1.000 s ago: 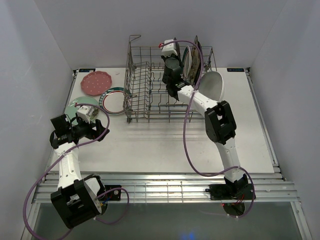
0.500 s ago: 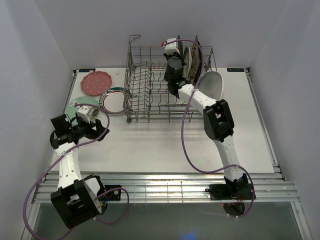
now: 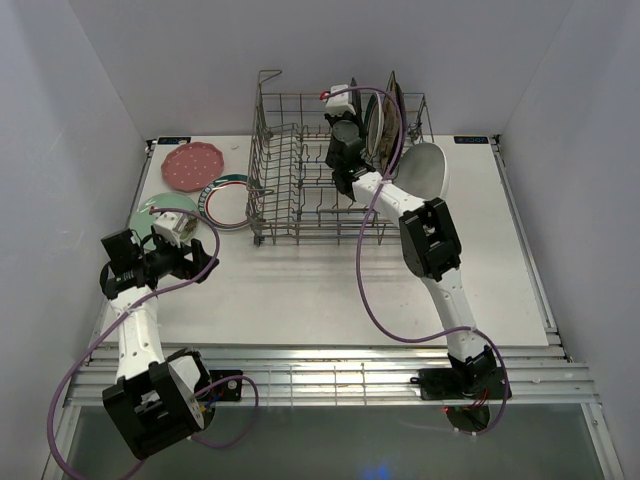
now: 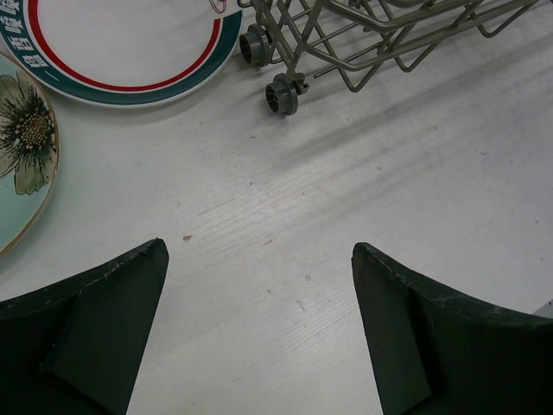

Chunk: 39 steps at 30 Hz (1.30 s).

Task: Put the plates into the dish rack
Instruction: Insert the plate into the dish rack.

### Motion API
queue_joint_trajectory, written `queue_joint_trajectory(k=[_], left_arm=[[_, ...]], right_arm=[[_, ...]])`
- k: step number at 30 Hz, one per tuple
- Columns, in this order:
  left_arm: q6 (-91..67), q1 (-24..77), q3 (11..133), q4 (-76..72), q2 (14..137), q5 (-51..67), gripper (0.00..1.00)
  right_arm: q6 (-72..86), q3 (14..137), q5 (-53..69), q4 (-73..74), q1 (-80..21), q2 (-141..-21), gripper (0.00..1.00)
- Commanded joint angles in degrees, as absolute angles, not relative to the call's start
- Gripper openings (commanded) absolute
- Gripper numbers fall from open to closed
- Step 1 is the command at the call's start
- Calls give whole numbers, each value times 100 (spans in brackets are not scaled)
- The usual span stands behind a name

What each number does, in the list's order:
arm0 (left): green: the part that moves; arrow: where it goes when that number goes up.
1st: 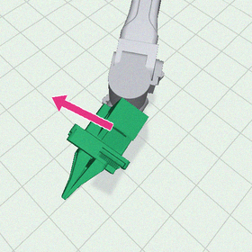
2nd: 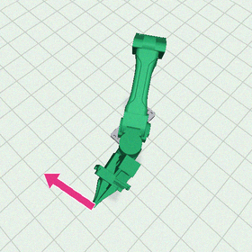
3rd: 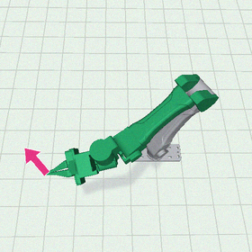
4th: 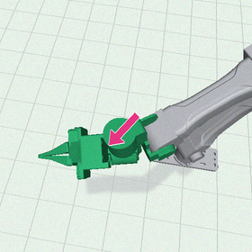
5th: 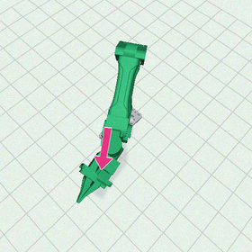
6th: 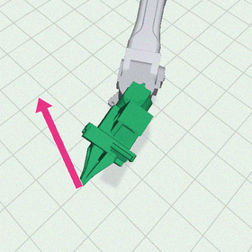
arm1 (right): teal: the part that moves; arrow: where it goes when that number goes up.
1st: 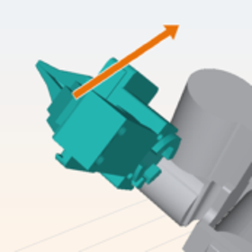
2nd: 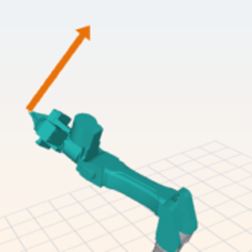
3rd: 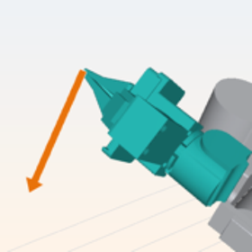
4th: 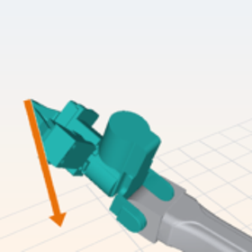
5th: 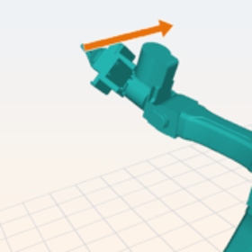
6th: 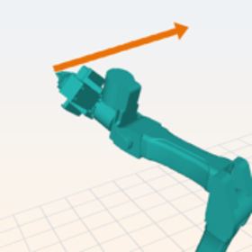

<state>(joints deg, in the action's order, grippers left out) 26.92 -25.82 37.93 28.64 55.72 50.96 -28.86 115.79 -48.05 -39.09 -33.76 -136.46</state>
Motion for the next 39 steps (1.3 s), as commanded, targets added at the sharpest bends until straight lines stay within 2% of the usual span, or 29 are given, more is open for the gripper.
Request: queue_joint_trajectory(k=[1,17,39], left_arm=[[2689,-2619,3762,2812,5405,5186,98],[2698,-2628,3744,2812,5361,5212,98],[2725,-2619,3735,2821,5352,5256,98]], right_arm=[[-2865,12067,-4684,-5019,-3357,-13491,8],[-2848,12516,-4851,-4763,-3463,-13922,8],[-2927,10899,-5458,-5915,-3683,-13667,9]])
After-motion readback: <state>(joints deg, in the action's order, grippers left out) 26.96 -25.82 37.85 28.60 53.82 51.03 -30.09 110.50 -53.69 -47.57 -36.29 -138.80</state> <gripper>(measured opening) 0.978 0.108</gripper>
